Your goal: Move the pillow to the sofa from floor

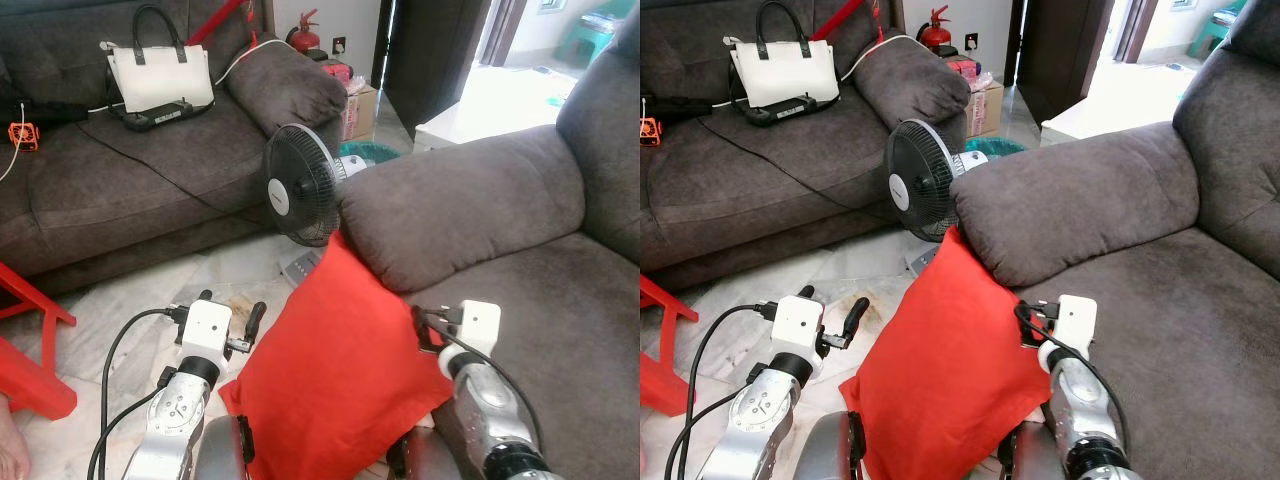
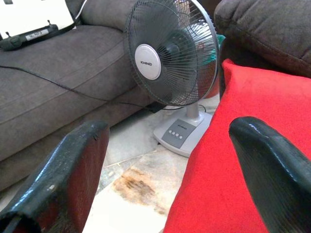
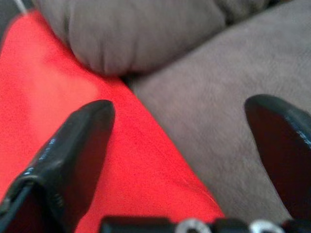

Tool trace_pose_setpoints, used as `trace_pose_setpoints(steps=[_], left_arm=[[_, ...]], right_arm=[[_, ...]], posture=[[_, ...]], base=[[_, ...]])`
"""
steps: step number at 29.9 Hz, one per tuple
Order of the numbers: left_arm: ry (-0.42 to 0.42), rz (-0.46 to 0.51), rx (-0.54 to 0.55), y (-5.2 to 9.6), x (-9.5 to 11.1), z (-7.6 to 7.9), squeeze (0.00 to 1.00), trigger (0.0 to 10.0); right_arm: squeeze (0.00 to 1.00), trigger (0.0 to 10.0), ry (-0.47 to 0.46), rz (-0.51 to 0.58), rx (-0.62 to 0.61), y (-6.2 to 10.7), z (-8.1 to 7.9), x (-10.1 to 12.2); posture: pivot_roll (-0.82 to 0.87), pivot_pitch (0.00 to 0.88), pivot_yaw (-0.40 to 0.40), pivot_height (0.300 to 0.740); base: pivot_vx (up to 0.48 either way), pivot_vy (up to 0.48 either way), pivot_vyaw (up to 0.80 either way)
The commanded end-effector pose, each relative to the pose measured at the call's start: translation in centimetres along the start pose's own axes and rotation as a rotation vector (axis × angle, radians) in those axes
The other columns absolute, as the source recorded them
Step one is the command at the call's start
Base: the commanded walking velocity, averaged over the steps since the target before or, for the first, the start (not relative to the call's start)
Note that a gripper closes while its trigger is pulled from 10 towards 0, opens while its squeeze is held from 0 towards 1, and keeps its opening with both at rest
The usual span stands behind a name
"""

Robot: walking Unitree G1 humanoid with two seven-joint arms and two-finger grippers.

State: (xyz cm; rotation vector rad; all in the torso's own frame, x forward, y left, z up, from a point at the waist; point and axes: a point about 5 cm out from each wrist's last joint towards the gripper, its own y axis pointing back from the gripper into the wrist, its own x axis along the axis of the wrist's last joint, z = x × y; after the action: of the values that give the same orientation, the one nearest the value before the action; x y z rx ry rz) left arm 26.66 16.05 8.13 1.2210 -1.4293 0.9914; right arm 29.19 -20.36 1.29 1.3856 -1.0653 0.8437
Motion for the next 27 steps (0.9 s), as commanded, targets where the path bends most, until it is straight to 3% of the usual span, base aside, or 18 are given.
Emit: trace_pose_setpoints(steps=[1, 5, 11, 13, 17, 20, 27], left_arm=[[0.001, -0.008, -0.008, 0.1, 0.0, 0.0, 0.0, 10.0], [0.0, -0.012, -0.012, 0.1, -0.1, -0.1, 0.0, 10.0], [0.007, -0.026, -0.033, 0.1, -0.3, 0.3, 0.0, 10.0], [0.009, -0.034, -0.042, 0.2, -0.5, 0.5, 0.0, 10.0], [0.01, -0.039, -0.046, 0.3, -0.5, 0.5, 0.0, 10.0], [0.008, -0.043, -0.046, 0.3, -0.6, 0.4, 0.0, 10.0], [0.007, -0.049, -0.049, 0.3, -0.7, 0.3, 0.0, 10.0]], right_arm=[[0.0, 10.0, -0.003, -0.02, -0.01, 0.4, 0.8, -0.6], [0.0, 10.0, 0.007, -0.046, 0.076, 1.2, 1.6, -1.5], [0.0, 10.0, -0.021, -0.098, 0.111, 2.0, 2.1, -2.9], [0.0, 10.0, -0.087, -0.121, 0.139, 2.1, 1.8, -3.5], [0.0, 10.0, -0.095, -0.132, 0.157, 2.3, 1.5, -3.9], [0.0, 10.0, -0.187, -0.136, 0.168, 2.2, 1.0, -4.1], [0.0, 10.0, -0.266, -0.149, 0.186, 2.1, 0.0, -4.6]], posture=[[0.13, 0.013, -0.045, 0.554], [0.12, 0.011, -0.041, 0.554], [0.11, 0.013, -0.039, 0.554], [0.11, 0.014, -0.039, 0.554], [0.12, 0.016, -0.038, 0.554], [0.12, 0.017, -0.038, 0.554], [0.12, 0.018, -0.037, 0.554]], base=[[0.0, 0.0, 0.0], [0.0, 0.0, 0.0], [0.0, 0.0, 0.0], [0.0, 0.0, 0.0], [0.0, 0.0, 0.0], [0.0, 0.0, 0.0], [0.0, 0.0, 0.0]])
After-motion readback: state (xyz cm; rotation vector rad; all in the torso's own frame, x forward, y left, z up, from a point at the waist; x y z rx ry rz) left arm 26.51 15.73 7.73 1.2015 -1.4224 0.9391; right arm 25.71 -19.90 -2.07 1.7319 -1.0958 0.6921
